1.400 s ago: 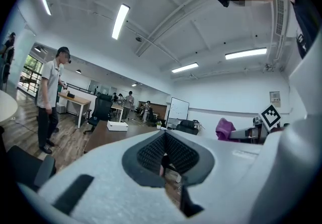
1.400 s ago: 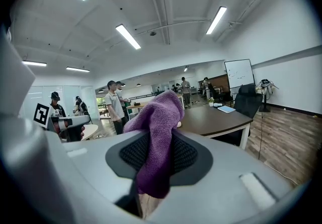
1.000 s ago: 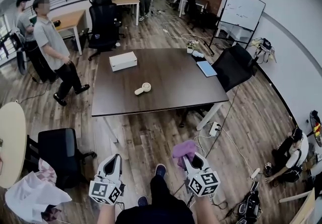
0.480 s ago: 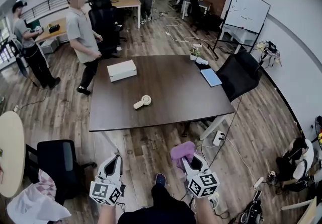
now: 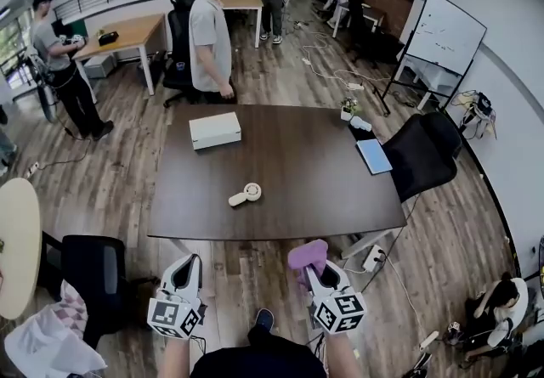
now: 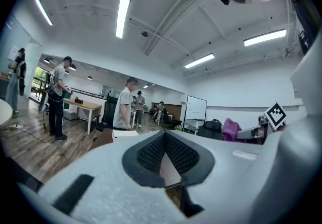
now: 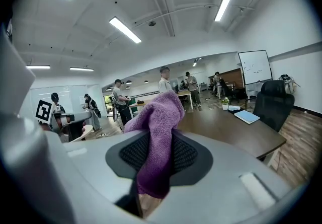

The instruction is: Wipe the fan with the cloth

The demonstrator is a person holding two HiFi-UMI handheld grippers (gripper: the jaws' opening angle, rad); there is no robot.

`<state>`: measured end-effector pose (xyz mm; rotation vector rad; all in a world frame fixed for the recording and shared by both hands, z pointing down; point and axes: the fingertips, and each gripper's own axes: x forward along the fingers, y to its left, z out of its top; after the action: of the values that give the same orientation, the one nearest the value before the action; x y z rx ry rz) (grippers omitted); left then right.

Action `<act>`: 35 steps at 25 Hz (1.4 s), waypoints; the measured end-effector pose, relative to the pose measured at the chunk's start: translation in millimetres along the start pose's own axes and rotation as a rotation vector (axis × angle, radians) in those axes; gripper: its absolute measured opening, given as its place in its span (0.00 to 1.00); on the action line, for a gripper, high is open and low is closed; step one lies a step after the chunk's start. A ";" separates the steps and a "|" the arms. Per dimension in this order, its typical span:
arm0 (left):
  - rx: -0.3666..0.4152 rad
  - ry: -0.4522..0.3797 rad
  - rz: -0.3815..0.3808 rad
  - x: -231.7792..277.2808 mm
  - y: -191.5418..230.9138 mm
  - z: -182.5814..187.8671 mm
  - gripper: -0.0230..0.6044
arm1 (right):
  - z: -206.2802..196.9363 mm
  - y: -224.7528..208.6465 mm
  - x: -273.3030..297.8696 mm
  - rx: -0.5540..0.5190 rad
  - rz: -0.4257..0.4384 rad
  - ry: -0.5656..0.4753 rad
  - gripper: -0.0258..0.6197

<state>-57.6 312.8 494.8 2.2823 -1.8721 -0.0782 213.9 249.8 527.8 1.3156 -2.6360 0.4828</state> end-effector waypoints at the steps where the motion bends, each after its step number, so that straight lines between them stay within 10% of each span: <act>1: 0.002 -0.004 0.012 9.5 2.1 2.9 0.03 | 4.5 -5.9 8.5 -0.002 0.010 0.002 0.22; 15: 0.002 -0.010 0.084 103.2 29.9 21.9 0.03 | 49.5 -58.5 109.9 -0.032 0.074 0.036 0.22; 35: 0.005 0.008 -0.025 254.1 153.6 42.0 0.03 | 103.7 -75.9 273.8 0.008 -0.035 0.013 0.22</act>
<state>-161.4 31.6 500.8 2.3061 -1.8420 -0.0677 110.2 -34.4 523.5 1.3535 -2.5991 0.4959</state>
